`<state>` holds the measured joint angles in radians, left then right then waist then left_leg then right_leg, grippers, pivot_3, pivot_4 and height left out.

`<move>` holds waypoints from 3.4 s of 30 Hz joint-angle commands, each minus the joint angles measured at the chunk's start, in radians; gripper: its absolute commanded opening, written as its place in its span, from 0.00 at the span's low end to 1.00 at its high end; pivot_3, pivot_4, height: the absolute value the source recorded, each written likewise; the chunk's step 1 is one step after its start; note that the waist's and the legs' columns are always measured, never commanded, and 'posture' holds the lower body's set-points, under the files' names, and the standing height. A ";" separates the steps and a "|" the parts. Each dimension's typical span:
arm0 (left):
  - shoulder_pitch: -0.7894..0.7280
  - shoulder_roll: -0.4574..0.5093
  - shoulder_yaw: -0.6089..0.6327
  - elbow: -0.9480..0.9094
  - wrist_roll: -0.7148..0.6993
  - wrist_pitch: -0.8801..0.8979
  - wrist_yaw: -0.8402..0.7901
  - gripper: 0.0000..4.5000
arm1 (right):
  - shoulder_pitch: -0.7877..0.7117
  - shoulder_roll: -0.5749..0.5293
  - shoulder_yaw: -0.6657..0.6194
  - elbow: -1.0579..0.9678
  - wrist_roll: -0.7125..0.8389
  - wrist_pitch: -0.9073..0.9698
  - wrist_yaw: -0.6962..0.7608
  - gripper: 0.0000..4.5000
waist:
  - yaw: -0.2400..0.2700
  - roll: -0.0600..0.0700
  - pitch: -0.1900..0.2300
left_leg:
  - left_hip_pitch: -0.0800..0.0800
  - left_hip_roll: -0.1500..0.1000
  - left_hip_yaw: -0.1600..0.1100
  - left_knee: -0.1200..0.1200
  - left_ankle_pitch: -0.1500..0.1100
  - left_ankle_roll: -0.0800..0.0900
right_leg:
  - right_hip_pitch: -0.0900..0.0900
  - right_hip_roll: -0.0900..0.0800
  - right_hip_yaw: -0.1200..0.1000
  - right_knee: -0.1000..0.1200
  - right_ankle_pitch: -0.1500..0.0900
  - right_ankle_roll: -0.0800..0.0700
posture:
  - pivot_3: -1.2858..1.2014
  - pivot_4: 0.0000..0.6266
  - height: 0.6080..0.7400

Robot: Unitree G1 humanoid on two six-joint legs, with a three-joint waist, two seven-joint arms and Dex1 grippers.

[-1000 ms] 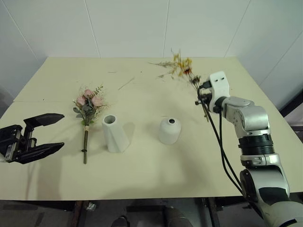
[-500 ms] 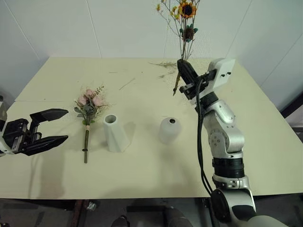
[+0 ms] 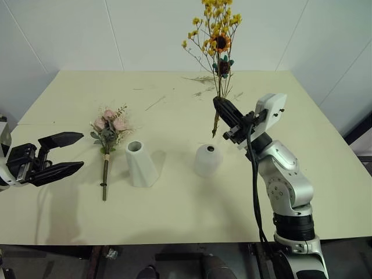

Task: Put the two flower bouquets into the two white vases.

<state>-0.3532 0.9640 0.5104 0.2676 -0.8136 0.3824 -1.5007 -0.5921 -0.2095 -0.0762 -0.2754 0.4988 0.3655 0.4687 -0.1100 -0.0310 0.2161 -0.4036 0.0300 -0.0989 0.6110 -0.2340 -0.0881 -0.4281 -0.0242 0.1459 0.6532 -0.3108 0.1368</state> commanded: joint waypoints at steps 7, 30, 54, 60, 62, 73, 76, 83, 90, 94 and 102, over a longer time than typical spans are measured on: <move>-0.024 0.039 0.009 0.016 -0.006 -0.002 -0.067 1.00 | 0.044 -0.035 -0.006 -0.119 0.083 0.075 -0.001 0.00 | 0.002 0.000 0.000 | 0.000 0.000 0.000 0.000 0.000 0.000 | 0.000 0.000 0.000 0.000 0.000 0.000 | 0.52 0.24 1.00; -0.040 0.038 -0.006 0.010 -0.003 -0.009 -0.054 1.00 | 0.065 -0.015 0.029 0.013 0.011 -0.038 0.025 0.00 | 0.002 0.000 0.000 | 0.000 0.000 0.000 0.000 0.000 0.000 | 0.000 0.000 0.000 0.000 0.000 0.000 | 0.52 0.24 1.00; -0.029 0.028 0.003 -0.005 -0.006 -0.015 -0.041 1.00 | 0.101 0.003 0.071 0.123 -0.047 -0.133 0.084 0.00 | 0.003 0.000 0.000 | 0.000 0.000 0.000 0.000 0.000 0.000 | 0.000 0.000 0.000 0.000 0.000 0.000 | 0.52 0.24 1.00; -0.023 0.026 0.007 -0.008 -0.007 -0.018 -0.037 1.00 | 0.107 0.005 0.067 0.136 -0.056 -0.143 0.087 0.00 | 0.002 0.000 0.000 | 0.000 0.000 0.000 0.000 0.000 0.000 | 0.000 0.000 0.000 0.000 0.000 0.000 | 0.52 0.24 1.00; -0.021 0.026 0.007 -0.011 -0.007 -0.019 -0.034 1.00 | 0.120 -0.001 0.062 0.130 -0.056 -0.142 0.088 0.00 | 0.002 0.000 0.000 | 0.000 0.000 0.000 0.000 0.000 0.000 | 0.000 0.000 0.000 0.000 0.000 0.000 | 0.52 0.24 1.00; -0.030 0.019 -0.004 -0.006 -0.003 -0.022 -0.030 1.00 | 0.165 -0.042 0.047 0.094 -0.044 -0.130 0.096 0.50 | 0.003 0.000 0.000 | 0.000 0.000 0.000 0.000 0.000 0.000 | 0.000 0.000 0.000 0.000 0.000 0.000 | 0.52 0.24 1.00; -0.036 0.017 -0.009 -0.003 -0.003 -0.023 -0.030 1.00 | 0.171 -0.055 0.045 0.081 -0.040 -0.126 0.104 0.73 | 0.004 0.000 0.000 | 0.000 0.000 0.000 0.000 0.000 0.000 | 0.000 0.000 0.000 0.000 0.000 0.000 | 0.52 0.24 1.00; -0.037 0.018 -0.009 0.001 -0.001 -0.024 -0.029 1.00 | 0.181 -0.122 0.051 0.030 -0.014 -0.088 0.162 0.99 | 0.008 0.000 0.000 | 0.000 0.000 0.000 0.001 0.000 0.000 | 0.000 0.000 0.000 0.000 0.000 0.000 | 0.52 0.24 1.00; -0.027 0.012 0.002 -0.002 0.007 -0.040 -0.006 1.00 | 0.192 -0.333 0.001 -0.047 0.067 0.037 0.304 0.99 | 0.024 0.000 0.000 | 0.000 0.000 0.000 0.001 0.000 0.000 | 0.001 0.000 0.000 -0.001 0.000 0.000 | 0.52 0.24 1.00; -0.016 0.000 0.022 -0.010 0.022 -0.057 0.053 1.00 | 0.182 -0.459 -0.035 -0.060 0.113 0.091 0.402 0.99 | 0.028 0.000 0.000 | 0.000 0.000 0.000 0.001 0.000 0.000 | 0.001 0.000 0.000 0.000 0.000 0.000 | 0.52 0.24 1.00; 0.053 -0.054 0.063 -0.094 0.110 -0.062 0.361 1.00 | 0.163 -0.654 -0.065 -0.033 0.130 0.103 0.591 0.99 | 0.026 -0.001 0.000 | 0.000 0.000 0.000 0.002 0.000 0.000 | 0.001 0.000 0.000 -0.001 0.000 0.000 | 0.52 0.24 1.00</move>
<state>-0.3063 0.9079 0.5344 0.2221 -0.7100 0.3192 -1.1910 -0.4122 -0.8438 -0.0989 -0.2969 0.6064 0.4780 1.0317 -0.0839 -0.0316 0.2161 -0.4034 0.0300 -0.0986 0.6126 -0.2341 -0.0879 -0.4270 -0.0241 0.1460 0.6524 -0.3110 0.1370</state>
